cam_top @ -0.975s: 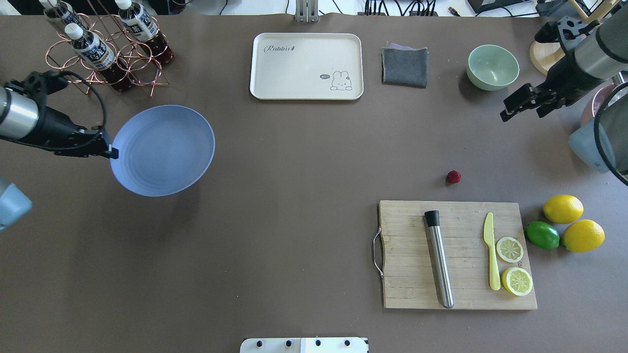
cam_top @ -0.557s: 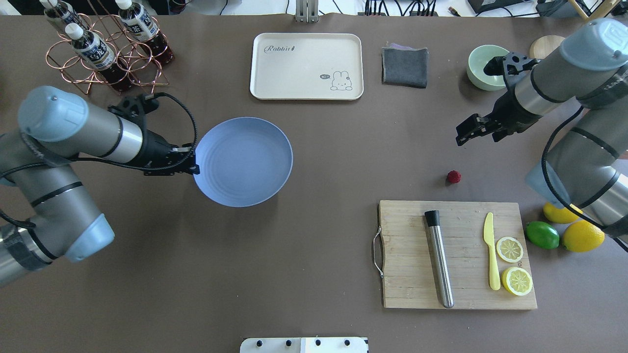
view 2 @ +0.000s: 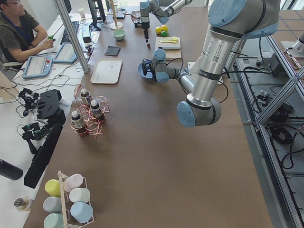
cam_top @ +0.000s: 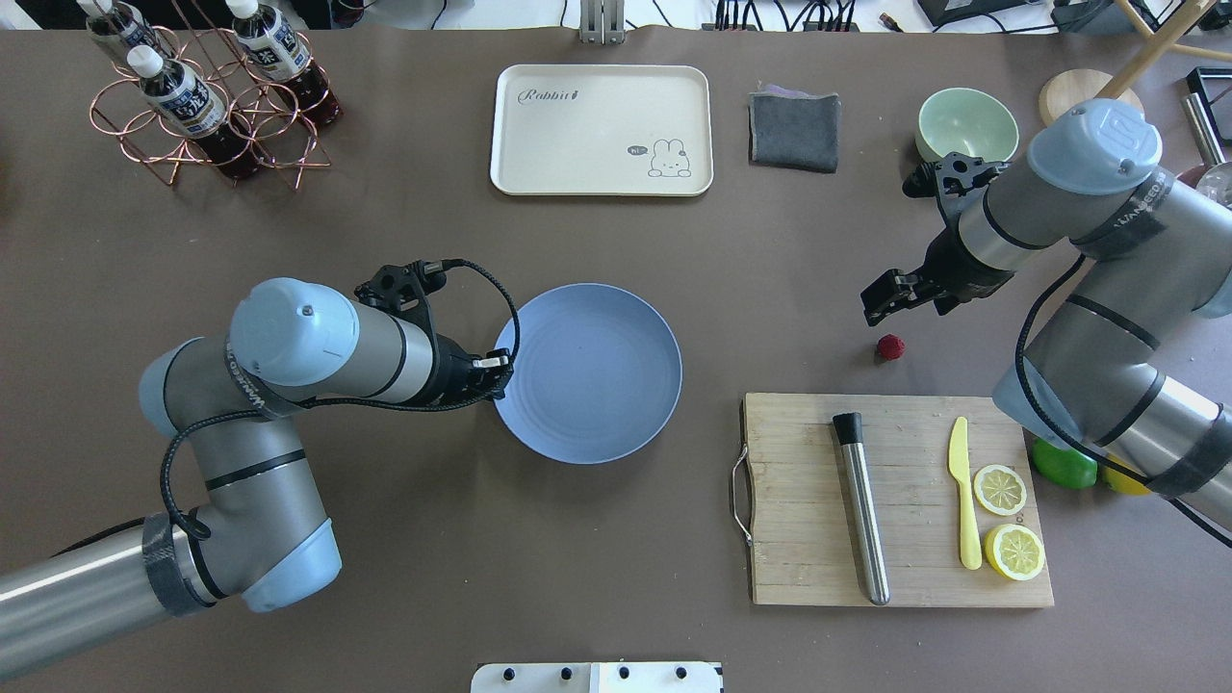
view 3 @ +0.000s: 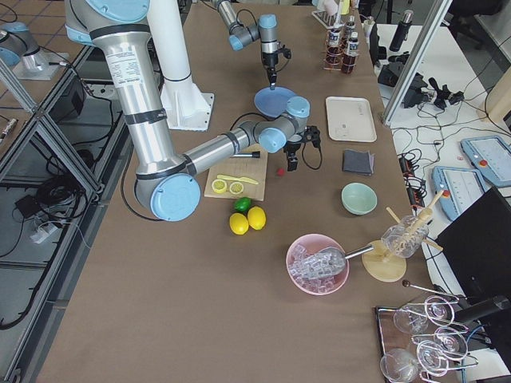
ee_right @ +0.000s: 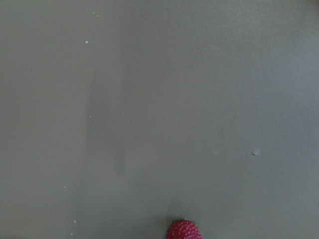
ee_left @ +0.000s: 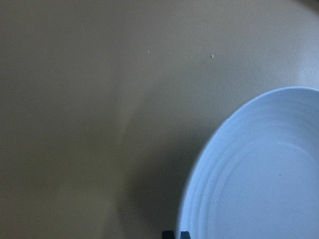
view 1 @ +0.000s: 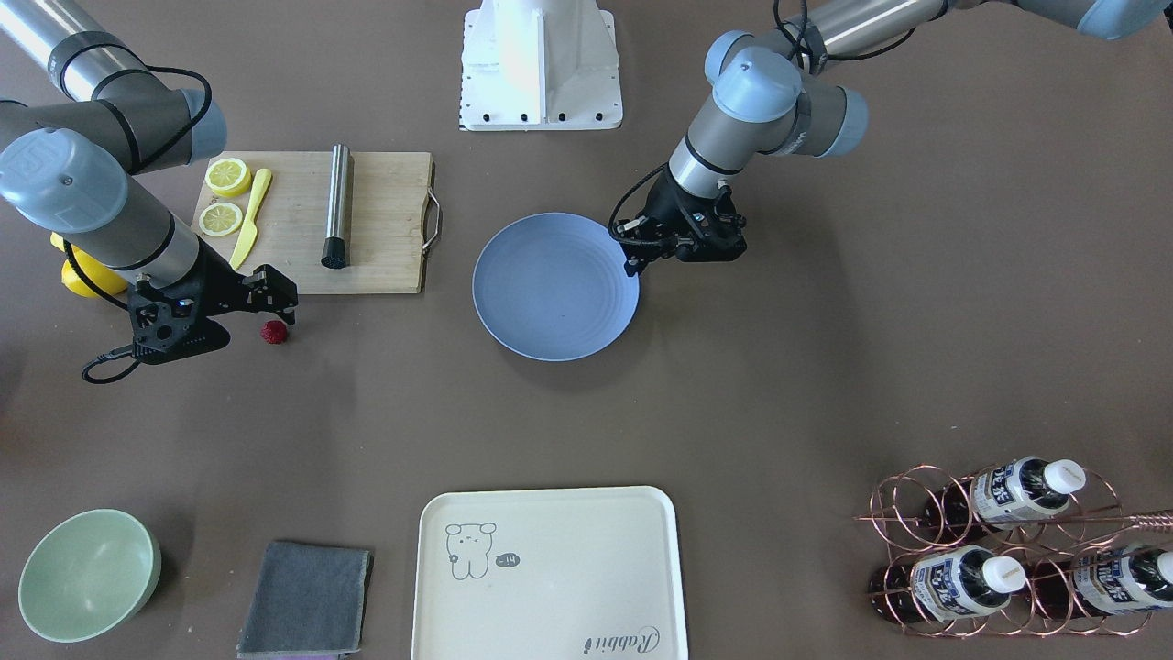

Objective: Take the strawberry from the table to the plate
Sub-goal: 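Push the blue plate to center with left gripper while right reaches strawberry, then grasp the red strawberry with the right gripper while the left gripper withdraws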

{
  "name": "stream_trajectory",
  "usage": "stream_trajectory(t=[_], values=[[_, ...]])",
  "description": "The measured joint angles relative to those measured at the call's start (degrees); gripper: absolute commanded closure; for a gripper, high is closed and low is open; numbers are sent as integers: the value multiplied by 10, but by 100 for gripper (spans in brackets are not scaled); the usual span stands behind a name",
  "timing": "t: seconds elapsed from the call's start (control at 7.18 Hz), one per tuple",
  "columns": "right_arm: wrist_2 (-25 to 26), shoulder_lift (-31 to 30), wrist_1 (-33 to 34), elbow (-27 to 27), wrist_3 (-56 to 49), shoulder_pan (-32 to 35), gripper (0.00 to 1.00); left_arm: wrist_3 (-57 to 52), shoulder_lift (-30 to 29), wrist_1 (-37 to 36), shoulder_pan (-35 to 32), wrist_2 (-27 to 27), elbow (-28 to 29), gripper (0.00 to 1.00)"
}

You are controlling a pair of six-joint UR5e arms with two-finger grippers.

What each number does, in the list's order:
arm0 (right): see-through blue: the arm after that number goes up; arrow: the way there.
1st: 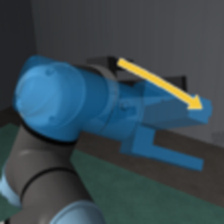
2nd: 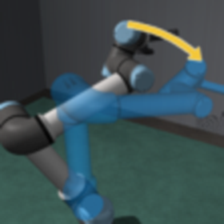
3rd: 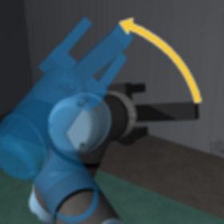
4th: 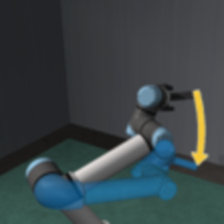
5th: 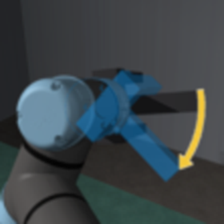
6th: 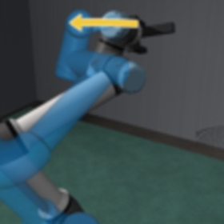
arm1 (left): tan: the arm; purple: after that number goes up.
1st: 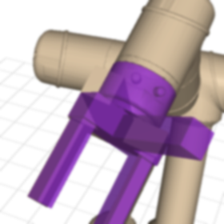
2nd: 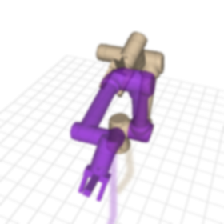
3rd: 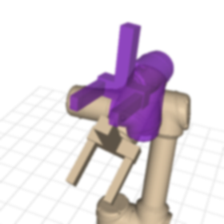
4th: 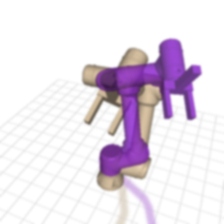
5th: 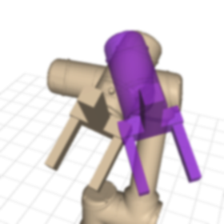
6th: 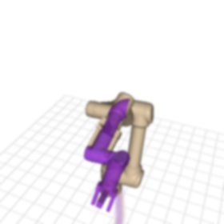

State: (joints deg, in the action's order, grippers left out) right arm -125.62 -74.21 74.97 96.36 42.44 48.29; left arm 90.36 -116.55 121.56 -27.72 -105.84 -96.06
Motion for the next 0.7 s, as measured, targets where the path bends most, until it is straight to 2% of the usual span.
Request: stream_trajectory(t=[0.7], values=[[14, 3, -2, -22, -3, -31, 19, 11, -15, -7, 29, 28, 6, 100]])
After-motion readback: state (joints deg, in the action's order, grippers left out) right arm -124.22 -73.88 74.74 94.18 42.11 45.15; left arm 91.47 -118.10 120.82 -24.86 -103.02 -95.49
